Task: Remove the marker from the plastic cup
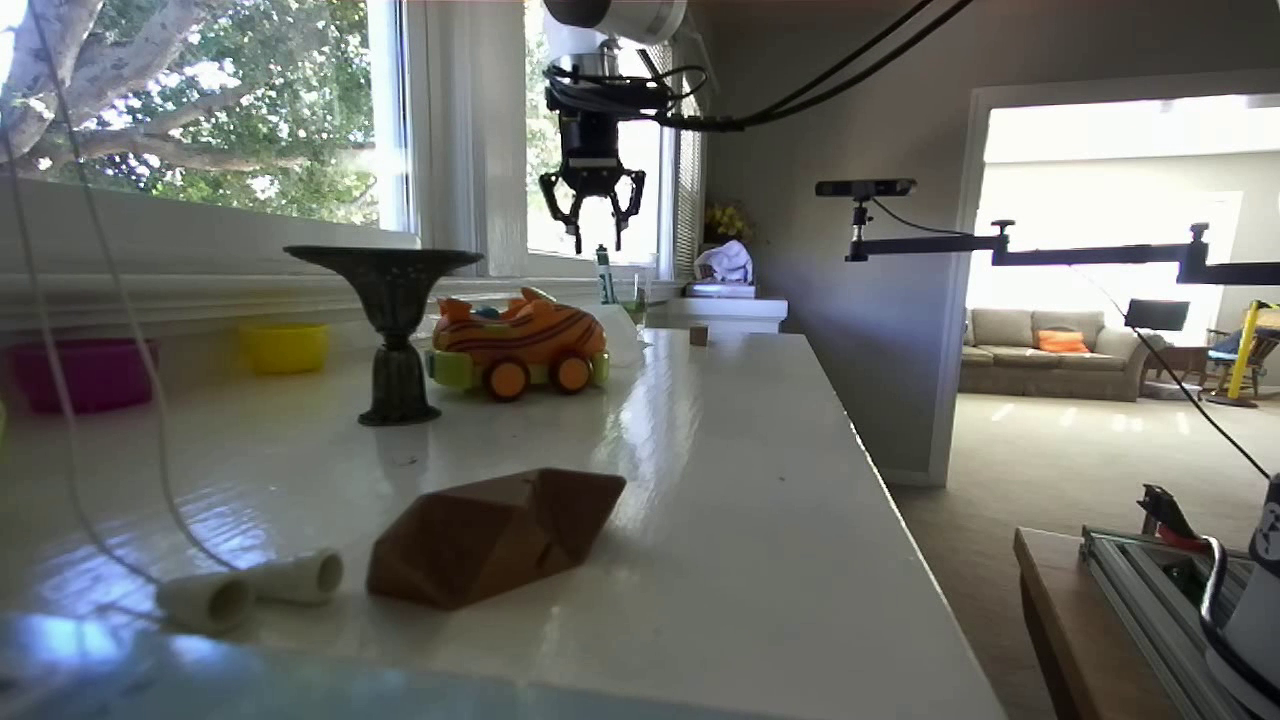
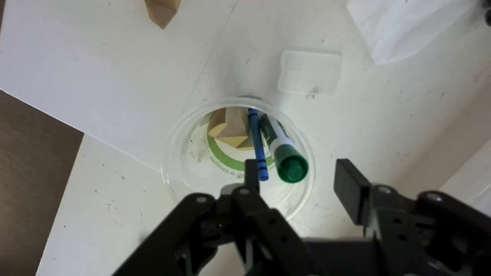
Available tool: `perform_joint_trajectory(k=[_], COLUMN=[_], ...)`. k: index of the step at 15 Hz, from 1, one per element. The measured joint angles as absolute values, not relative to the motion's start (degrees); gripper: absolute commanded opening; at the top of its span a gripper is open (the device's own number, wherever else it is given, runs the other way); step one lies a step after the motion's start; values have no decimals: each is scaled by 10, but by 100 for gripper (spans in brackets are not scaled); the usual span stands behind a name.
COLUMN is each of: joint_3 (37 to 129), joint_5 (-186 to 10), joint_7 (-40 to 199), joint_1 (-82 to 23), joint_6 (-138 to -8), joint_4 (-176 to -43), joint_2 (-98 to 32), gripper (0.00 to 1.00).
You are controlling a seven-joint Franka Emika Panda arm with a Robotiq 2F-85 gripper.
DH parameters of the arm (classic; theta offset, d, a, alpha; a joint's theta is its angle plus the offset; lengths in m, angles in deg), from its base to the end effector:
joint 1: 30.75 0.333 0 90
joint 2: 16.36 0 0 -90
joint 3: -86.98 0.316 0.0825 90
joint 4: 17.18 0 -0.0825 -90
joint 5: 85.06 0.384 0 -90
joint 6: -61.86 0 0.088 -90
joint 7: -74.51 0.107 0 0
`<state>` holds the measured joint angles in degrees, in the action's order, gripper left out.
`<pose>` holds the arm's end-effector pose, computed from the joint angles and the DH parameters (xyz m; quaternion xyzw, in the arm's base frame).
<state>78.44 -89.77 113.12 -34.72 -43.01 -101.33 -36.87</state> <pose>0.6540 -0.1377 0.4789 0.9066 -0.4168 0.0184 0.0632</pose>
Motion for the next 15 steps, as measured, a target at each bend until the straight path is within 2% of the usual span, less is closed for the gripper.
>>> perform_joint_trajectory(k=[1,2,5,6,8,15], joint_3=[784,784,784,784,784,784], joint_5=[-898,-898,-898,-898,-898,-899], joint_7=[1131,1131,1131,1131,1131,1131], joint_1=[-347,-347,-347,-347,-347,-345], joint_6=[-430,-430,-430,-430,-430,-430], joint_4=[-1011,-1009,-1008,-1008,-1007,-1006], joint_2=[-369,-369,-369,-369,-369,-368], gripper=[30,27,4,1,5,5])
